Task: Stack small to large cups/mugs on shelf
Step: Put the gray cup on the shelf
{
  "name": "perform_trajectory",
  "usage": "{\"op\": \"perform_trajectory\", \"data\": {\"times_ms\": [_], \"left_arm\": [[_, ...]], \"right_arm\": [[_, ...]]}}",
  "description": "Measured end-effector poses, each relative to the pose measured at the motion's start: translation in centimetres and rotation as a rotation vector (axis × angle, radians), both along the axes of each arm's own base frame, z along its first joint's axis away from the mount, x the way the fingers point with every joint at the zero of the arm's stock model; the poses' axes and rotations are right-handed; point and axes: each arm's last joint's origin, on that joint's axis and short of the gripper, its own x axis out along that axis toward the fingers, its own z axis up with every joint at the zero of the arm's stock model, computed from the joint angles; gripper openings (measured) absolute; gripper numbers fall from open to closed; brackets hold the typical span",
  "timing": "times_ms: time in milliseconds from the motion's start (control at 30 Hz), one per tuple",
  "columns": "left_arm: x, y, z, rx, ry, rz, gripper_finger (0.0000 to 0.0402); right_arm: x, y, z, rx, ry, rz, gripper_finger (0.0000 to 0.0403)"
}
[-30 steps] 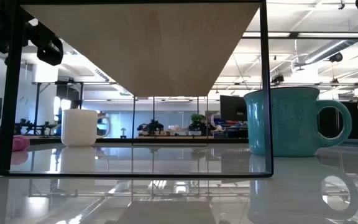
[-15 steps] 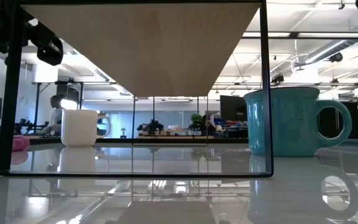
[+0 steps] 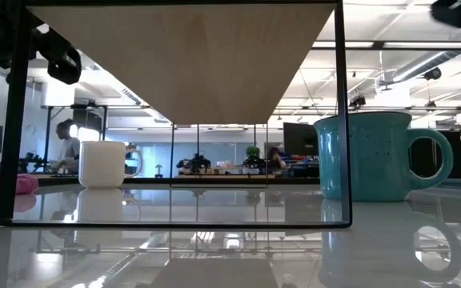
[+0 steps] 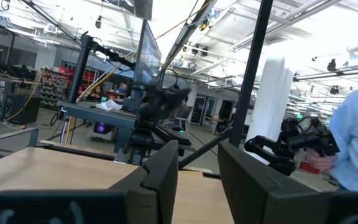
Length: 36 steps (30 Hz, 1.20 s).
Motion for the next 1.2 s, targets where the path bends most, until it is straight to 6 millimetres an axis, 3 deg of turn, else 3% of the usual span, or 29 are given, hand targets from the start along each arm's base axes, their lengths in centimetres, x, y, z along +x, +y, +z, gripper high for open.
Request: {"op": "perform_trajectory", "data": {"times_ms": [167,467,600,800,933,1100,1200], "left_arm": [[0.0,0.0,0.0,0.0,0.0,0.0,0.0101],[0.0,0.0,0.0,0.0,0.0,0.0,0.0101],[-0.1,0.3,0.3,0.078,-0.036,0.113,0.0101],[-1.0,0.9,2.2,-0.072,-0.236,0.283,0.0101],[-2.4,1.3,4.0,-0.31,-0.476,0.265,0.0101],[-4.3,2.0,5.2,-0.376,-0.678,0.439,0.0101],[-4.4,2.2,5.3,-0.33,-0.645,0.566,0.0101]], "right_arm": [[0.4,-1.1,0.3,0.262,-0.007,-0.336,0.0009],[0.5,-2.4,0.2,0.337,-0.03,-0.842,0.0009],[0.4,-2.7,0.7,0.426,-0.02,-0.939,0.0009],[0.8,-2.7,2.7,0.245,-0.04,-1.1,0.0009],[1.2,-2.8,4.3,0.287,-0.021,-1.108,0.0009],[1.4,-2.8,6.4,0.268,-0.022,-1.143,0.0009],[1.9,-3.1,6.9,0.255,0.035,-1.264,0.0009]]}}
